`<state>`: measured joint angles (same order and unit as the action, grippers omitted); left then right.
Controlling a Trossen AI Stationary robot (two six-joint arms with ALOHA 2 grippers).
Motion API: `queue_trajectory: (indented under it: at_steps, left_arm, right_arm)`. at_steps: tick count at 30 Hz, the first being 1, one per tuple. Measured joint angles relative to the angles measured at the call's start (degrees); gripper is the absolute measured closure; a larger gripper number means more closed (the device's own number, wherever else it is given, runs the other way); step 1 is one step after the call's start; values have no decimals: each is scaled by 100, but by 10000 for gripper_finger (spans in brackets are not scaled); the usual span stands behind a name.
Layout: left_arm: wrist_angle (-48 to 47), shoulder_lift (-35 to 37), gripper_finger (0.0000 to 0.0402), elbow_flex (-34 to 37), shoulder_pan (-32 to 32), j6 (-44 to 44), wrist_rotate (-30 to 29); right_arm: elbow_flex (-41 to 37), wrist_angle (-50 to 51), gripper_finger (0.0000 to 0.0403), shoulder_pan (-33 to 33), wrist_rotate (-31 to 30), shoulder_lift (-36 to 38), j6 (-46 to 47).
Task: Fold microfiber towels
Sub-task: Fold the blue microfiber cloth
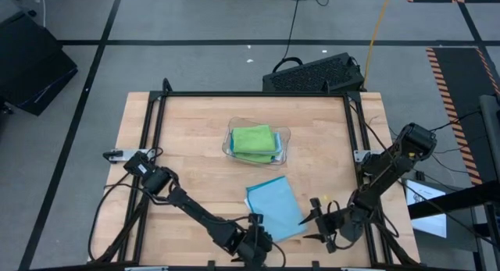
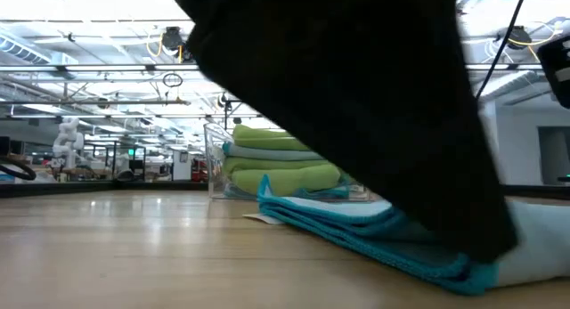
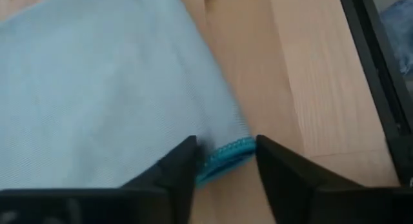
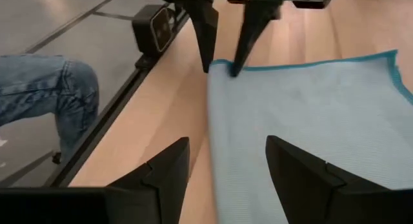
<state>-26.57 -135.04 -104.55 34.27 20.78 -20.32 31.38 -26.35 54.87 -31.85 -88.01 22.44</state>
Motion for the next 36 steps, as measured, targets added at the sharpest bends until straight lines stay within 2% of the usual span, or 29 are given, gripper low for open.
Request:
queue_trajectory:
  at_steps: [6,8,13,17,23,27,31,36]
  left_arm:
    - [-180,-44,367,0,-116,-94,225]
    - [-175,-44,388,0,-135,-100,185]
    - [-182,62,392,6,-130,-304,20]
    - [-120,229,392,7,-195,-214,-110]
    - [-25,330,395,2,-278,-20,-184]
    - [-69,330,391,2,-277,43,-116]
    - [-44,333,394,2,-258,60,-118]
    - [-23,382,385,2,-248,69,-236]
  right_arm:
    - [-1,-57,204,-92,-133,0,53]
    - [-2,-47,204,-92,-144,0,78]
    - [0,-422,203,-94,-287,-235,-117]
    - [243,-906,198,-210,-249,-811,-429]
    - [909,-900,195,-471,-353,-1623,-973]
    - [1045,-728,203,-616,-408,-1916,-1075]
    - [1047,-750,242,-668,-408,-2093,-925]
    - [1047,-859,342,-753,-397,-2118,-749]
